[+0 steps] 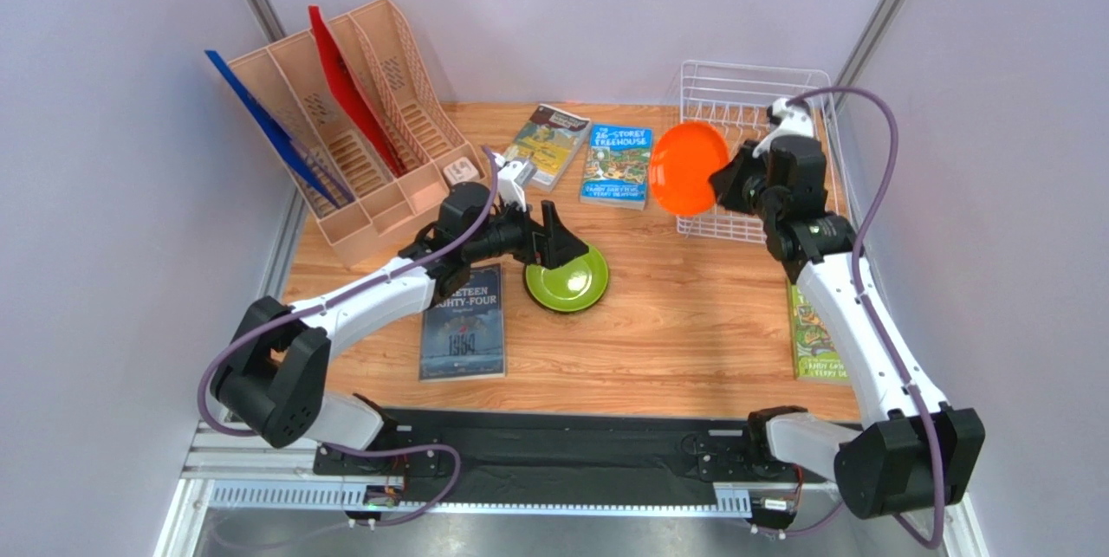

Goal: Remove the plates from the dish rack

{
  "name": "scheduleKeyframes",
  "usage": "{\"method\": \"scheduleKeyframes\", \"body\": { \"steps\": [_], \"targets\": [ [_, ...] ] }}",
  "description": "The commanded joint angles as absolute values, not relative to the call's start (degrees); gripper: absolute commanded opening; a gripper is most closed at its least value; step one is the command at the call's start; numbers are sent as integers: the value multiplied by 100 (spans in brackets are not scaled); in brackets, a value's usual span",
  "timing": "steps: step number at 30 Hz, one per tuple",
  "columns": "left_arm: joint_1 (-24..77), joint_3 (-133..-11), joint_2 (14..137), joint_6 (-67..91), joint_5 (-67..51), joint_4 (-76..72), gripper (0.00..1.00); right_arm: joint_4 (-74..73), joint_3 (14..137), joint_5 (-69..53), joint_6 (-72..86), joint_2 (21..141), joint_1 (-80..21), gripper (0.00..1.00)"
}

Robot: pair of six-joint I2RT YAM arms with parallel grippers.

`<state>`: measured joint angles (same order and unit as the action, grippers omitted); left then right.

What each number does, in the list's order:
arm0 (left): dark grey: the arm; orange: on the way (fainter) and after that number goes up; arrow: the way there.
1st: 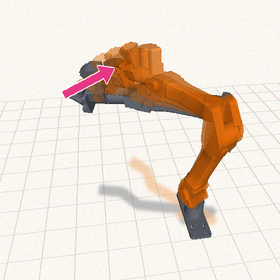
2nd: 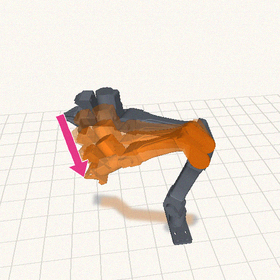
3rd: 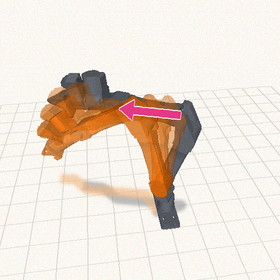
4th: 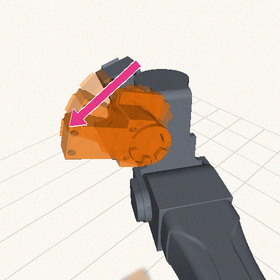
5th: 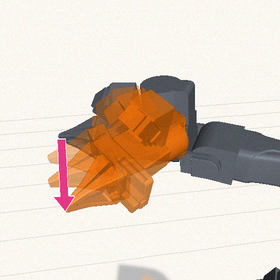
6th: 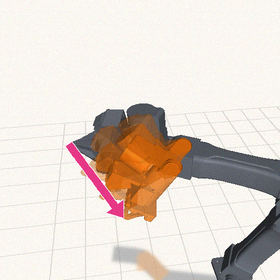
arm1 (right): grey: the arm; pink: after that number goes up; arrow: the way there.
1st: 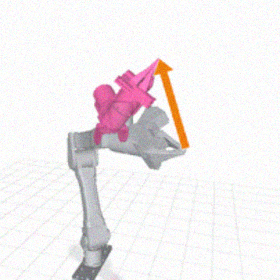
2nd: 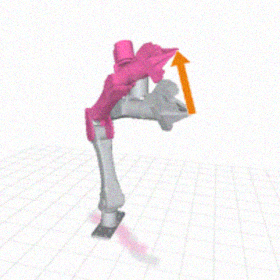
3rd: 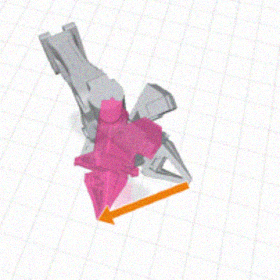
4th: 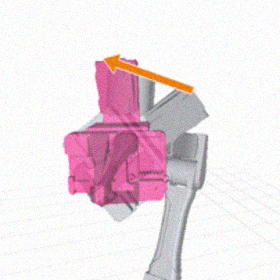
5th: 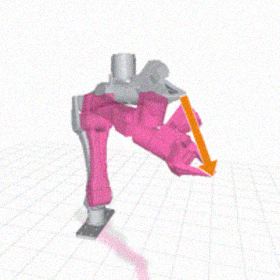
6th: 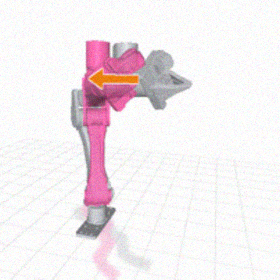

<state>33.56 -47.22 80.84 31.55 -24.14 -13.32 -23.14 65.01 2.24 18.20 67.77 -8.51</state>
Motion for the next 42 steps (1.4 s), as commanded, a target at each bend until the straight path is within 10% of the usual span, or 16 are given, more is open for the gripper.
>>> {"method": "scheduleKeyframes", "body": {
  "steps": [1, 16, 19, 21, 25, 32, 42],
  "targets": [
    [3357, -4913, 8279, 3699, -2997, -2443, 100, -1829, 5732, -1782, 2811, 6338, -958, 1],
    [3419, -4764, 8859, 4307, -2971, -3682, 93, -791, 4527, -2751, 3840, 5888, -1573, 1],
    [3419, -4790, 8903, 4324, -2936, -3727, 58, -730, 4491, -2847, 3893, 5950, -1678, 2],
    [3419, -4781, 8930, 4350, -2936, -3718, 14, -686, 4465, -2970, 3946, 6012, -1705, 2],
    [3410, -4693, 8939, 4324, -2865, -3622, 0, -642, 4473, -3006, 3938, 6064, -1714, 6],
    [3419, -4421, 8482, 3755, -1936, -2507, 0, -1726, 4991, -1800, 3201, 6179, -1705, 100],
    [3419, -3999, 7989, 3480, -475, -1380, 0, -2944, 6758, 1150, 1811, 6776, -1179, 100]
  ]
}}
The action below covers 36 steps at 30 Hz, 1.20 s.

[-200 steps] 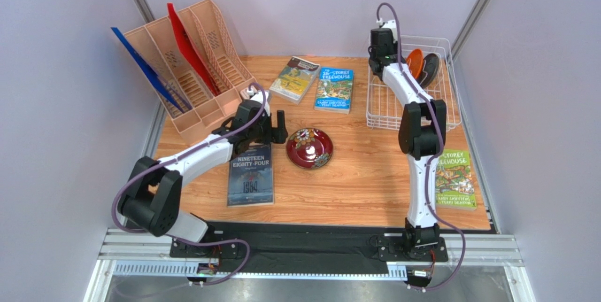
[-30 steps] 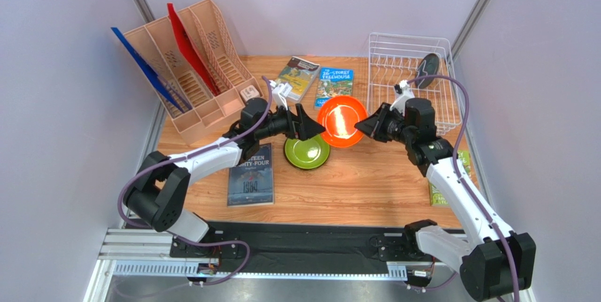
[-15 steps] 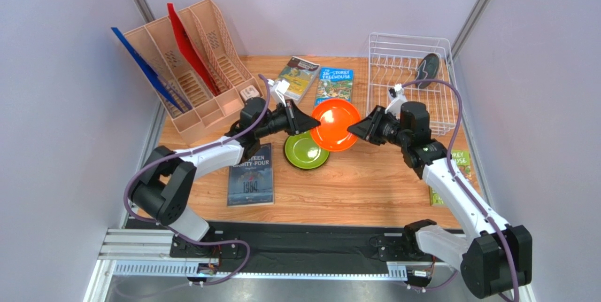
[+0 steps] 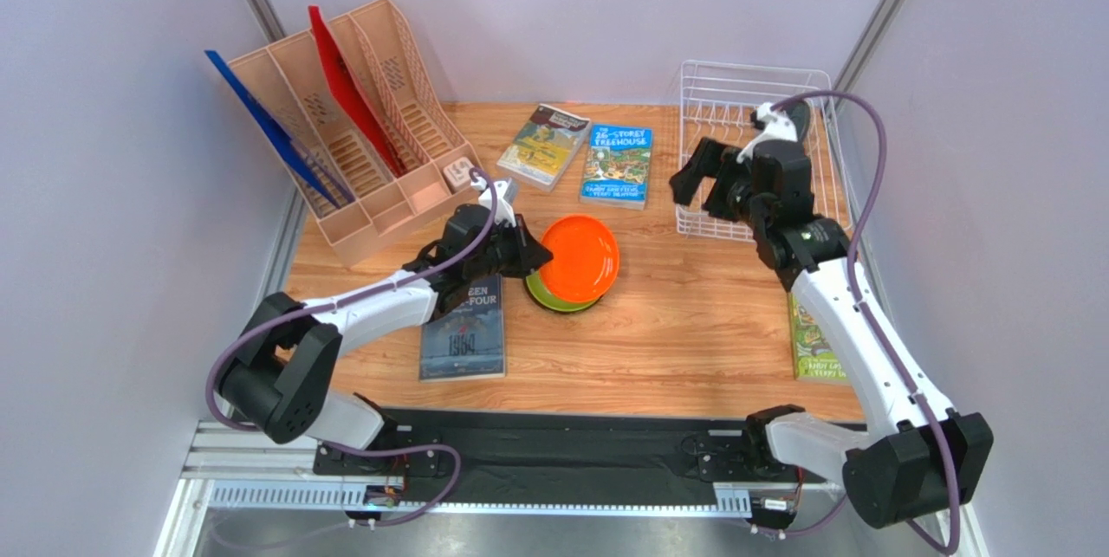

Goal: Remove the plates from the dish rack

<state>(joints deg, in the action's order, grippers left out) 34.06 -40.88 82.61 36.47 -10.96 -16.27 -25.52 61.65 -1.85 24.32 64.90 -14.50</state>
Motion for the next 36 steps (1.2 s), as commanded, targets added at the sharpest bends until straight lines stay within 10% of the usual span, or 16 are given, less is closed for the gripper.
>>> {"method": "scheduleKeyframes", "body": {
  "steps": [1, 14, 20, 26, 27, 28, 36],
  "targets": [
    [3419, -3999, 8015, 3480, -309, -1284, 0, -2988, 6976, 1230, 1837, 6855, -1004, 100],
    [3410, -4412, 8877, 3532, -185, -1151, 3, -2628, 8269, 2487, 1731, 8524, -141, 100],
    [3410, -4553, 9132, 3568, -211, -1011, 44, -2268, 8850, 2610, 1556, 9745, 290, 100],
    [3410, -4649, 9193, 3516, -220, -721, 62, -2206, 10070, 2584, 1222, 11211, 501, 100],
    [3410, -4649, 9150, 3507, -185, -616, 70, -2267, 10255, 2567, 1117, 11415, 527, 99],
    [3410, -4667, 9132, 3542, -71, -502, 99, -2320, 10587, 2662, 1064, 11565, 536, 97],
    [3410, -4632, 8693, 3138, 414, -201, 100, -2048, 11574, 3111, 457, 12777, 642, 81]
  ]
}}
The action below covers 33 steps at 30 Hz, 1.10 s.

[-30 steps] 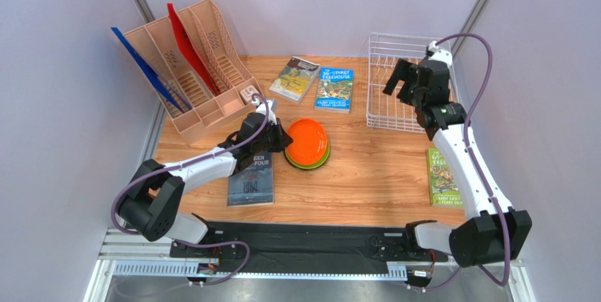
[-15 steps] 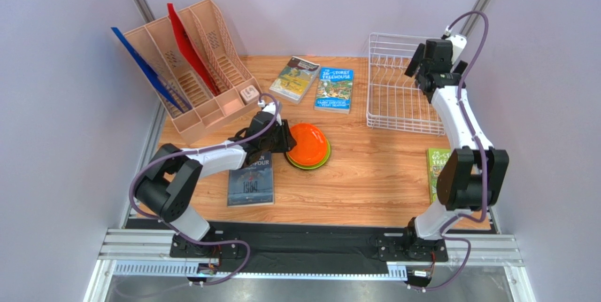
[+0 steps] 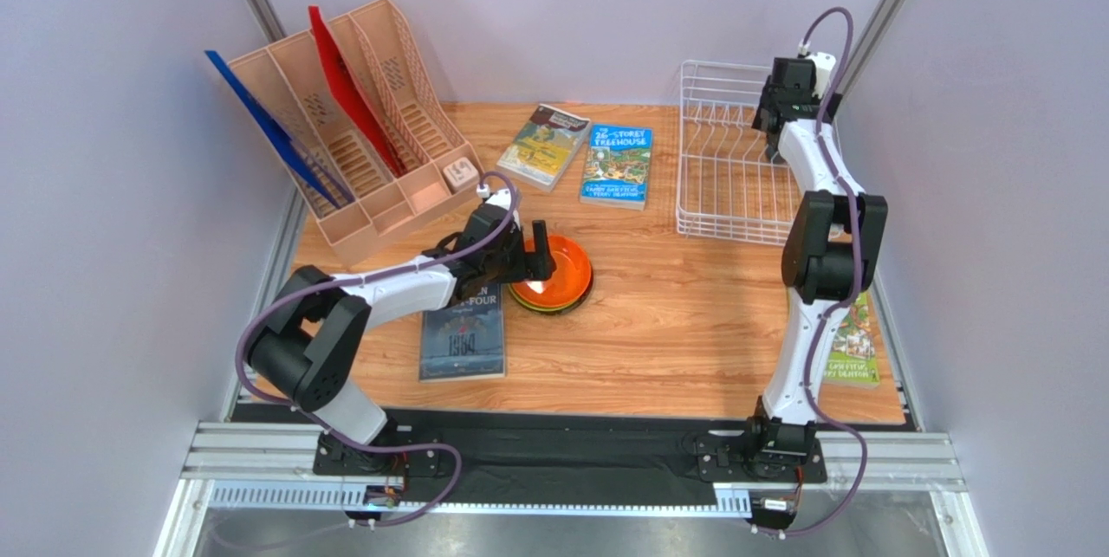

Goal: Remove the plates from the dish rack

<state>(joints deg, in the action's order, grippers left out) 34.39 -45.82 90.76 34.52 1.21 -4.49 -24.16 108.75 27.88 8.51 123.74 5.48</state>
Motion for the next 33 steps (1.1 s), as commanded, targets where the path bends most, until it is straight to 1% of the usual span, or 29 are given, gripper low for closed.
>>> {"method": "scheduleKeyframes", "body": {
  "steps": [1, 4, 7, 9, 10, 12, 16, 18, 19, 20, 21, 24, 30, 33],
  "targets": [
    [3410, -4641, 8658, 3120, 378, -211, 100, -2039, 11688, 3050, 370, 12875, 668, 79],
    [3410, -4719, 8657, 3067, 194, -238, 100, -2021, 12102, 2980, 238, 13218, 712, 70],
    [3410, -4842, 8754, 3041, 79, -167, 100, -2056, 12375, 2945, 185, 13455, 773, 66],
    [3410, -4913, 8832, 3024, 27, -114, 100, -2074, 12445, 2901, 228, 13535, 835, 66],
    [3419, -4930, 8868, 3015, 26, -106, 100, -2074, 12471, 2805, 237, 13579, 852, 63],
    [3419, -4966, 8956, 3006, 26, -97, 100, -2074, 12515, 2673, 316, 13631, 922, 62],
    [3410, -4983, 8991, 2997, -69, -132, 100, -2039, 12621, 2400, 334, 13720, 932, 49],
    [3410, -5010, 9009, 2988, -88, -123, 100, -2170, 12778, 2329, 343, 13834, 940, 40],
    [3419, -5018, 9009, 2980, -88, -123, 100, -2258, 12831, 2259, 334, 13869, 940, 32],
    [3410, -5027, 9017, 2979, -97, -123, 100, -2267, 12884, 2224, 308, 13887, 940, 29],
    [3410, -5053, 9052, 2971, -114, -123, 100, -2346, 12920, 2198, 290, 13939, 932, 18],
    [3410, -5168, 9132, 2918, -123, -26, 100, -2391, 12999, 2171, 255, 13957, 932, 0],
    [3419, -5212, 9062, 2839, -35, 114, 100, -2269, 12851, 2302, 229, 13843, 888, 0],
    [3419, -5229, 9000, 2769, -18, 158, 100, -1909, 12543, 2785, 27, 13501, 739, 0]
  ]
}}
